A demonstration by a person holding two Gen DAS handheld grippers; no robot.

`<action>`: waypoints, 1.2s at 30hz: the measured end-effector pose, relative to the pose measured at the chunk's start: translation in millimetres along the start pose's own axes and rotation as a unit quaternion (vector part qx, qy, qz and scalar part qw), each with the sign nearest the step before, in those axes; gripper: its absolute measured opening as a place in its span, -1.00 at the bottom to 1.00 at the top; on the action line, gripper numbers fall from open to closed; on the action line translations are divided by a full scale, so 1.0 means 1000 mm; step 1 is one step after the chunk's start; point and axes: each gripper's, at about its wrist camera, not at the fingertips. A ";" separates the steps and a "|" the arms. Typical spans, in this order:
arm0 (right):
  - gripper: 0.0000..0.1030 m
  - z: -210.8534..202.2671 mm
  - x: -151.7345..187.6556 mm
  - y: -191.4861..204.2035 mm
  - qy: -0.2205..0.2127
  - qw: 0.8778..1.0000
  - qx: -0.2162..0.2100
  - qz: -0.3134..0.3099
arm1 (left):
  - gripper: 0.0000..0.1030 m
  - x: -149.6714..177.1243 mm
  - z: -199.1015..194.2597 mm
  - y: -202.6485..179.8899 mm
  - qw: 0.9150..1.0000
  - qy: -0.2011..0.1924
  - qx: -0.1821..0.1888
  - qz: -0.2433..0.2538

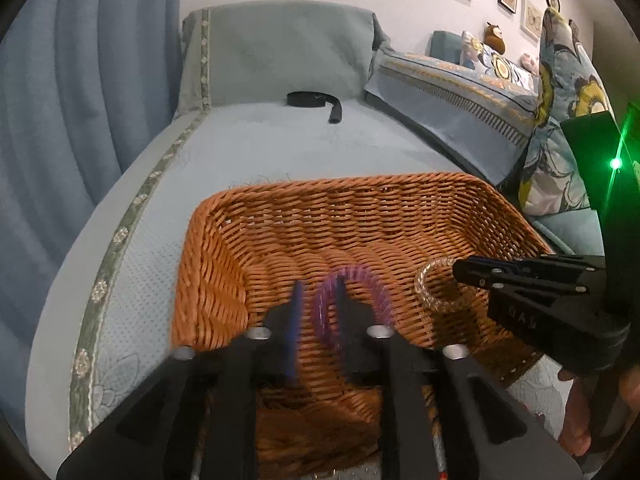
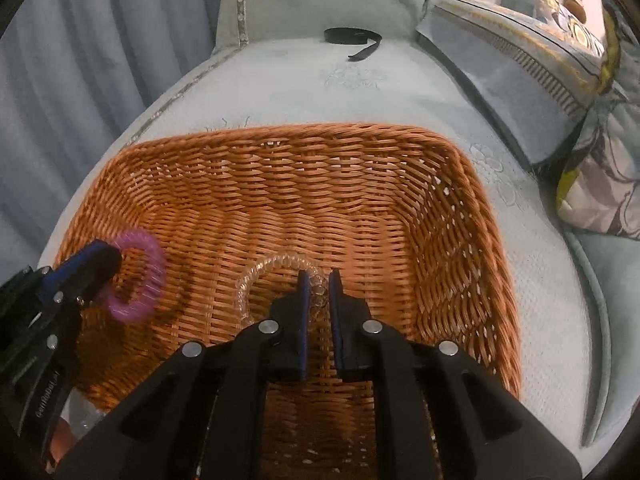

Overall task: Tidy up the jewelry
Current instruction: 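Carry both coil hair ties into the wicker basket and open both tools, then grasp the cream beaded bracelet with the left tool while the right tool grasps the black watch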

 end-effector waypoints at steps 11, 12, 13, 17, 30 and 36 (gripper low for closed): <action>-0.17 -0.095 0.047 0.001 -0.082 0.995 -0.049 0.014 | -0.17 0.015 -0.112 0.018 0.995 -0.067 0.068 -0.033; -0.17 -0.103 0.056 0.001 -0.091 0.994 -0.054 0.015 | -0.17 0.021 -0.124 0.020 0.994 -0.074 0.069 -0.033; -0.17 -0.112 0.067 0.002 -0.099 0.993 -0.059 0.013 | -0.17 0.027 -0.136 0.022 0.994 -0.078 0.070 -0.034; -0.17 -0.144 0.105 0.005 -0.122 0.990 -0.062 0.013 | -0.17 0.054 -0.164 0.030 0.993 -0.080 0.071 -0.042; -0.17 -0.163 0.208 -0.027 -0.103 0.993 -0.005 0.048 | -0.24 0.131 -0.152 0.051 0.992 -0.029 0.094 -0.075; -0.18 -0.149 0.219 -0.033 -0.082 0.995 0.006 0.049 | -0.27 0.138 -0.144 0.049 0.990 -0.011 0.115 -0.082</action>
Point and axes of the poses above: each gripper's, at about its wrist camera, not at the fingertips, and z roughly the way its jaws point, y to its left, x to its underside, and after that the axes turned 13 degrees about -z, right-handed
